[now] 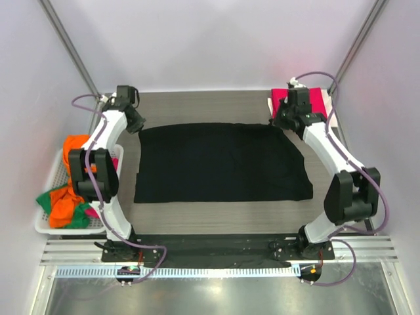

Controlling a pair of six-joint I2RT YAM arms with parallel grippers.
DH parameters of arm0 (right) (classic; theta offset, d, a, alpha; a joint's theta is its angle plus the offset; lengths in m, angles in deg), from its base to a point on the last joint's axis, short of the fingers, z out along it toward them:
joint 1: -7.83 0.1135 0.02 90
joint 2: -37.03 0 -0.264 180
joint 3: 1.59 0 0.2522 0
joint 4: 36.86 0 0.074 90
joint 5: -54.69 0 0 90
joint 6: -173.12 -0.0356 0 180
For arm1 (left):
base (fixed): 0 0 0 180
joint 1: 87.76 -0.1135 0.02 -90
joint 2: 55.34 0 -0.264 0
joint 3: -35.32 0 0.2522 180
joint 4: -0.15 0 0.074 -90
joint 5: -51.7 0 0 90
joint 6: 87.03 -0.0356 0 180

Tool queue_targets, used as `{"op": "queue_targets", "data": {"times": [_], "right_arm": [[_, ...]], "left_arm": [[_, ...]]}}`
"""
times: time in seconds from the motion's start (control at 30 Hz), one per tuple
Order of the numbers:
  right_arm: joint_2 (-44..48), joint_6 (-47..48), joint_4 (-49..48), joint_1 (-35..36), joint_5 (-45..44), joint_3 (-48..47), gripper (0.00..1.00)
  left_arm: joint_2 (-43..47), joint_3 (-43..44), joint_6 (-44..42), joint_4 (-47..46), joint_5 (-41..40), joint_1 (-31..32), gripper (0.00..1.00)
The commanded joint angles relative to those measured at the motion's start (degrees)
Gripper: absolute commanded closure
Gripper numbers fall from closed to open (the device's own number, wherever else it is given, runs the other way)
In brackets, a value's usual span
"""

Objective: Fold and stack the t-shirts
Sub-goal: Fold the tshirt

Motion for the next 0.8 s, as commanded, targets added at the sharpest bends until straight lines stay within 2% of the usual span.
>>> {"op": "queue_targets", "data": {"times": [0.0,0.33,0.53,0.77], "right_arm": [[7.81,-0.07,-1.64,0.26,-0.29,5.12,0.99],[22.15,-2.97,-1.29,0.17,-1.52,19.72,0.99],[30.06,-7.35,0.03,0.25,-3.89,28.42,0.99],[37.52,-12.89,1.25,0.17,-7.22,35.98,0.99]], "left_arm": [[6.42,-6.44,-1.31,-4.34,-0.54,-0.29,1.0],[15.39,-19.29,-1.31,-7.25,-1.86,-0.99,1.0],[17.32,-22.9,-2.36,-7.52,-2.73,-4.33,1.0],[18.99,-25.1,-2.63,-7.86,-1.86,-4.95,1.0]]}}
